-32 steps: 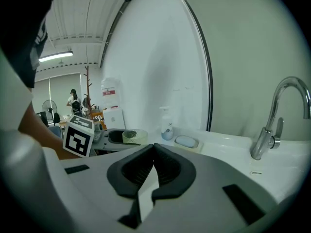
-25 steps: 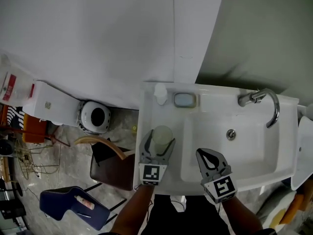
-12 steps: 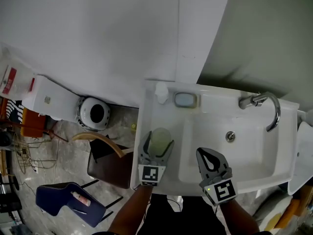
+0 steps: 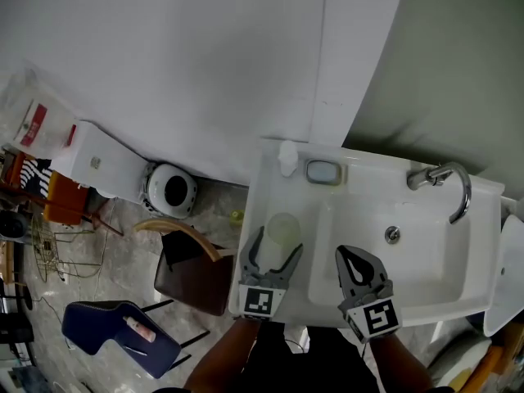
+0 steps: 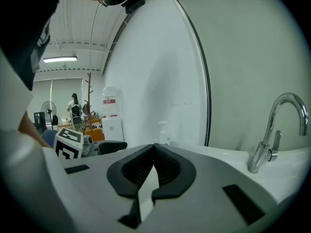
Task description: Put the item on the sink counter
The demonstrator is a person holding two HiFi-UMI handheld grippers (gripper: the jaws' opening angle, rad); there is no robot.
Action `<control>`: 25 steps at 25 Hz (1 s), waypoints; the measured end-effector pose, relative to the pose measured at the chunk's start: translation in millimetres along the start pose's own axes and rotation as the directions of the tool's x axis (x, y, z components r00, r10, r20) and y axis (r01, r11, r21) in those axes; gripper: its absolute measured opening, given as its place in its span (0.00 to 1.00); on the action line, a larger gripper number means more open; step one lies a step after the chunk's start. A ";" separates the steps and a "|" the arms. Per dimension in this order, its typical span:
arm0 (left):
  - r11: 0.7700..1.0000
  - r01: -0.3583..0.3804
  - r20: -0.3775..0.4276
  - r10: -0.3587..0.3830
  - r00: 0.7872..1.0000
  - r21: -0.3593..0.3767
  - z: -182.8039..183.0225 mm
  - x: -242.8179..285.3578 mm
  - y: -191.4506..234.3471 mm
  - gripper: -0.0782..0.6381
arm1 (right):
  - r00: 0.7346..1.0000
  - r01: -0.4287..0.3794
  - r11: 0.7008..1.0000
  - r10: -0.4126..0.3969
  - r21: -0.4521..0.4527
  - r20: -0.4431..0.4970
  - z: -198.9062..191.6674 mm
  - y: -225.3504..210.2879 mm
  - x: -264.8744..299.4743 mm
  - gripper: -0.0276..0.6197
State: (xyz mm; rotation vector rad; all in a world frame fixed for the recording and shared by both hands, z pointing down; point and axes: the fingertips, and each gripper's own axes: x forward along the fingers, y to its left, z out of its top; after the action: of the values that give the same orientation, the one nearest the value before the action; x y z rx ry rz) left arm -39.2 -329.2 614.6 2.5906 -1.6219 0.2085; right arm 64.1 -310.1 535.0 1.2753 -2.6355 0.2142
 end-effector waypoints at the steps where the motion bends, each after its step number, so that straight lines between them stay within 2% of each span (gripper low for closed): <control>1: 1.000 -0.004 0.033 0.004 0.999 -0.002 12.2 -3.5 -0.2 0.64 | 1.000 0.007 1.000 -0.007 0.002 0.002 1.1 0.1 -0.2 0.06; 4: 1.000 -0.005 0.090 0.004 0.996 0.012 45.1 -14.3 -1.0 0.60 | 1.000 0.021 1.000 -0.021 0.006 0.019 8.1 1.4 -0.4 0.06; 8: 0.999 -0.017 0.139 0.022 0.990 -0.032 80.5 -31.8 -1.7 0.50 | 0.998 0.017 1.000 -0.017 0.004 0.058 22.8 6.9 -2.5 0.06; 11: 0.999 -0.026 0.167 0.031 0.985 -0.033 102.1 -44.7 -4.7 0.46 | 0.997 0.010 1.000 -0.010 0.004 0.071 30.7 8.8 -5.8 0.06; 17: 0.999 -0.033 0.169 0.033 0.985 0.000 124.2 -63.4 -5.2 0.32 | 0.994 -0.005 1.000 0.008 -0.027 0.109 53.4 17.7 -11.7 0.06; 22: 0.995 -0.091 0.185 0.084 0.979 0.030 140.3 -69.9 3.6 0.18 | 0.987 0.002 0.999 0.004 -0.034 0.158 74.2 21.3 -18.4 0.06; 25: 0.995 -0.090 0.195 0.083 0.977 0.029 146.3 -72.2 2.0 0.12 | 0.985 0.004 0.999 0.003 -0.041 0.172 81.2 22.0 -22.8 0.06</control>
State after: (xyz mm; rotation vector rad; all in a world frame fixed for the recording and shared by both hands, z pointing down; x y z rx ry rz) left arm -61.3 -286.0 458.8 2.6423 -1.8124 -0.0094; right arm 50.8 -297.1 449.9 1.3365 -2.7668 0.0505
